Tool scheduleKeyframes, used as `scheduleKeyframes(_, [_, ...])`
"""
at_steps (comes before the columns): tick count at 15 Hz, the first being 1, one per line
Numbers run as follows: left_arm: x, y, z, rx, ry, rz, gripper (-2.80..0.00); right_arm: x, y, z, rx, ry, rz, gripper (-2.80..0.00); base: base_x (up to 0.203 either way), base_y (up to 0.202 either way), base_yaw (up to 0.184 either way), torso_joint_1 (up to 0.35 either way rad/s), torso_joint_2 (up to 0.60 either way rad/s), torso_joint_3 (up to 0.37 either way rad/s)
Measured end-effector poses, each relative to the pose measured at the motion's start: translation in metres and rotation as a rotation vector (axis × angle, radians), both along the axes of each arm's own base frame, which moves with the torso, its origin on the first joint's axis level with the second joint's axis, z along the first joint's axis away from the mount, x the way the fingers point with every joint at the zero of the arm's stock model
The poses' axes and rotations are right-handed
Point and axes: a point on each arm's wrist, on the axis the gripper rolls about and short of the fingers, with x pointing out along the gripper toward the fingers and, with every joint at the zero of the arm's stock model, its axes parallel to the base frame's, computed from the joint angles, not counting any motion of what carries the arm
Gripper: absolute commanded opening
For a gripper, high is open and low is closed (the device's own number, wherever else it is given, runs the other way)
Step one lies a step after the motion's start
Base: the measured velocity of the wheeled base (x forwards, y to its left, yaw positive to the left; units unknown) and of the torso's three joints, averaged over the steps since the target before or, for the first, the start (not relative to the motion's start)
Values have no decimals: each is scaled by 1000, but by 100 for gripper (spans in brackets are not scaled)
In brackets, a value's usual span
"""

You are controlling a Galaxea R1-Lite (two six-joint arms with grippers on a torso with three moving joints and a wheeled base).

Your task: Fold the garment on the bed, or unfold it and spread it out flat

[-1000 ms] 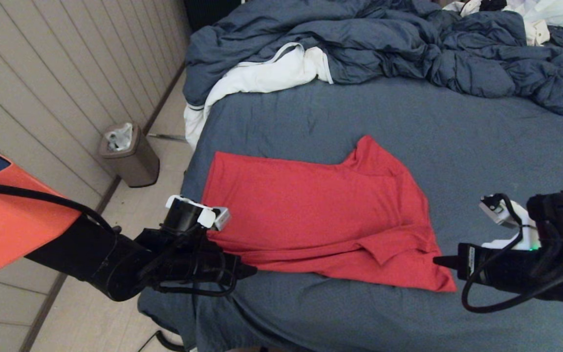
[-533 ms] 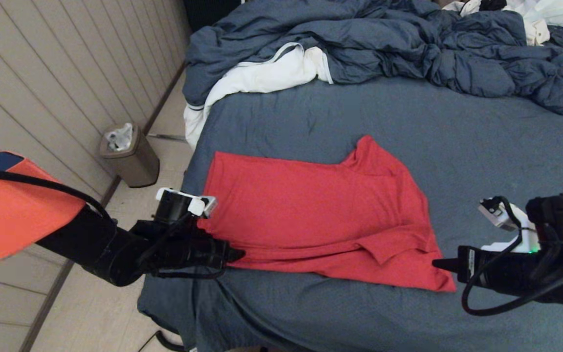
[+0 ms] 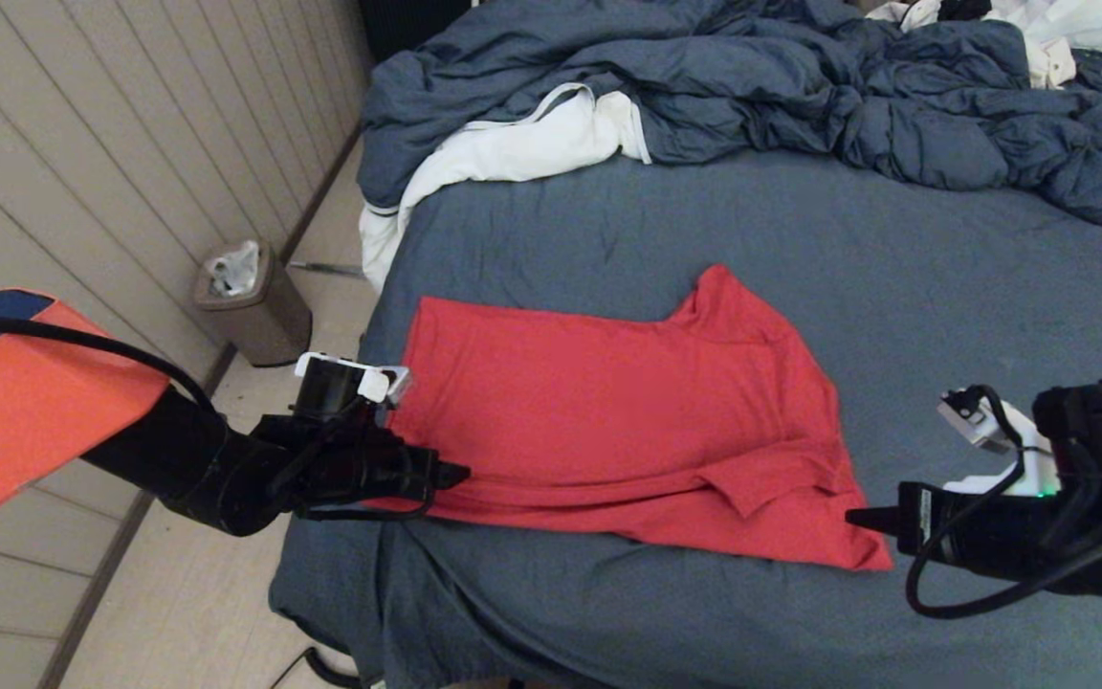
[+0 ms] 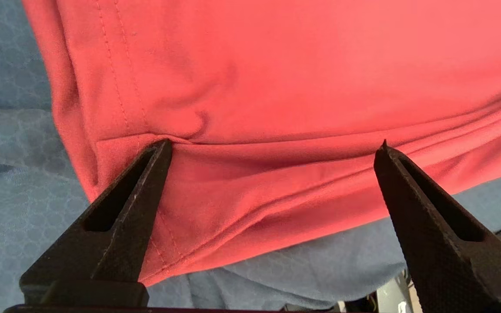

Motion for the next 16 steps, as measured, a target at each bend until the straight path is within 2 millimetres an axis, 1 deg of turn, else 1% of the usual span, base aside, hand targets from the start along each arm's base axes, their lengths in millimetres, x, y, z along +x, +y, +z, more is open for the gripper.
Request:
scheduleKeyframes(5, [0, 1, -8, 12, 22, 1, 0, -1, -1, -2, 6, 7, 0, -280, 0, 0, 0, 0, 0, 0])
scheduleKeyframes(9, [3, -1, -9, 22, 13, -9, 0, -1, -4, -2, 19, 8, 0, -280, 0, 0, 0, 0, 0, 0])
scheduleKeyframes(10, [4, -1, -9, 23, 12, -11, -280, -1, -4, -2, 19, 8, -1, -280, 0, 0, 0, 0, 0, 0])
scheduleKeyframes(16, [6, -2, -10, 24, 9, -11, -280, -1, -5, -2, 20, 9, -3, -280, 0, 0, 0, 0, 0, 0])
